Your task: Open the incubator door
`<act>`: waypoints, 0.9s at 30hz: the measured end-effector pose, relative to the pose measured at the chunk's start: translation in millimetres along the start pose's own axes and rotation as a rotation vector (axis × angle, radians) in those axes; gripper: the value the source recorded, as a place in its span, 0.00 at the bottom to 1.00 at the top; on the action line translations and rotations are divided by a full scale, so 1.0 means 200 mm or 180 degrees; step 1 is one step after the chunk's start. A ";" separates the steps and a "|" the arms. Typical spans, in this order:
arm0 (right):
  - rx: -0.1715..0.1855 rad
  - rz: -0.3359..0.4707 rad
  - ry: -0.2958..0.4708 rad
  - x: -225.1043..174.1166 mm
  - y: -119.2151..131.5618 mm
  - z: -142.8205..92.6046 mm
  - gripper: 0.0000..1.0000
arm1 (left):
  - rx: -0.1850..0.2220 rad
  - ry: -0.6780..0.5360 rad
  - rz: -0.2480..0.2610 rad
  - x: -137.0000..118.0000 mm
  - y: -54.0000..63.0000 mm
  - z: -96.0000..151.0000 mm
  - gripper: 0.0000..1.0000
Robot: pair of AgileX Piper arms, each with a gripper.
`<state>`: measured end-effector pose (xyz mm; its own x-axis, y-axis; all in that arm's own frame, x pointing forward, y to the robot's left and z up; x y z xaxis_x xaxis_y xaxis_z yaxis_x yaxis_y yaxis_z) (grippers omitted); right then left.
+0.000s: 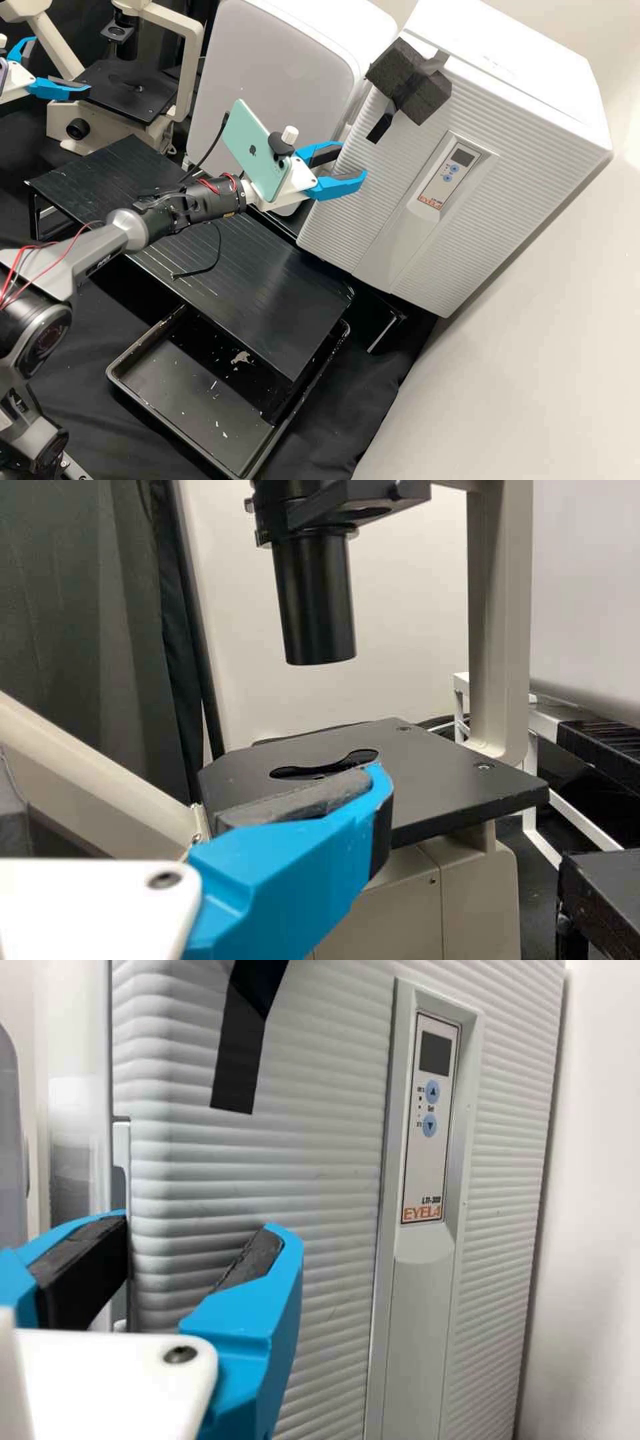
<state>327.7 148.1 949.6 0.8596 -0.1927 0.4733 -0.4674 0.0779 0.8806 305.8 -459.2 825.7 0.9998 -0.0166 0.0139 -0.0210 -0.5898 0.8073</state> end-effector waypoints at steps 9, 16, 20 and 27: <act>0.0007 0.0012 -0.0011 -0.06 0.05 0.03 0.00 | 0.0000 0.0000 0.0000 0.00 0.00 0.00 1.00; 0.0059 0.0108 -0.0029 -0.17 0.14 0.08 0.00 | 0.0000 0.0000 0.0000 0.00 0.00 0.00 1.00; 0.0110 0.0187 -0.0044 -0.24 0.20 0.11 0.00 | 0.0000 0.0000 0.0000 0.00 0.00 0.00 1.00; 0.0262 0.0627 -0.0145 -0.39 0.35 0.17 1.00 | 0.0000 0.0000 0.0000 0.00 0.00 0.00 1.00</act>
<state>220.9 134.5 973.9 0.7406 -0.2259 0.6328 -0.6423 0.0385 0.7655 305.8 -459.2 825.7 0.9998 -0.0166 0.0139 -0.0210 -0.5898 0.8073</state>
